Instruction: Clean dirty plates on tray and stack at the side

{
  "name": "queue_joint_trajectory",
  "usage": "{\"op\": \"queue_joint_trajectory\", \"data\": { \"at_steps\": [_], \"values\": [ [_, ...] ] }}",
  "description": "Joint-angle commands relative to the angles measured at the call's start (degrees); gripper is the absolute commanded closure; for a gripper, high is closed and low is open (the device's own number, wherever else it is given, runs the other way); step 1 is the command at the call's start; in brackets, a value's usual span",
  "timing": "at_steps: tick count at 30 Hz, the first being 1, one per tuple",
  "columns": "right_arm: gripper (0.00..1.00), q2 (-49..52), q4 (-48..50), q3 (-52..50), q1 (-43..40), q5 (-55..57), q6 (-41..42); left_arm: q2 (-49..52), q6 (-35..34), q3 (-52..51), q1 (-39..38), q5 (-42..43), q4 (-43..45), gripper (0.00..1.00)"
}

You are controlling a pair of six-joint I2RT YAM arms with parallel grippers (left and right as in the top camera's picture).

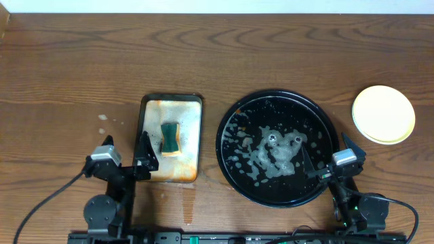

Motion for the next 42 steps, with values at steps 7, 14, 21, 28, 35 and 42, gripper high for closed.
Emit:
{"op": "queue_joint_trajectory", "data": {
  "at_steps": [7,14,21,28,35,42],
  "values": [
    [0.01,-0.37,-0.04,-0.22,0.00,0.15,-0.81,-2.05,1.01,-8.11,0.26,-0.33,6.29,0.08],
    [0.01,-0.37,-0.04,-0.22,0.00,0.17,-0.81,-2.05,1.01,-11.80,0.26,-0.28,5.79,0.08],
    [0.01,-0.37,-0.04,-0.22,0.00,0.15,-0.81,-2.03,1.01,-11.80,0.26,-0.28,5.70,0.08],
    [0.01,-0.37,-0.04,-0.22,0.00,0.15,-0.81,-1.90,1.01,-11.80,0.26,-0.28,5.38,0.08],
    [0.01,-0.37,-0.04,-0.22,0.00,0.15,-0.81,-1.77,1.01,-11.80,0.26,-0.31,3.23,0.08],
    [0.01,-0.35,-0.04,-0.22,0.00,0.17,-0.79,-1.75,1.01,-11.80,0.26,-0.31,3.23,0.08]
  ]
}}
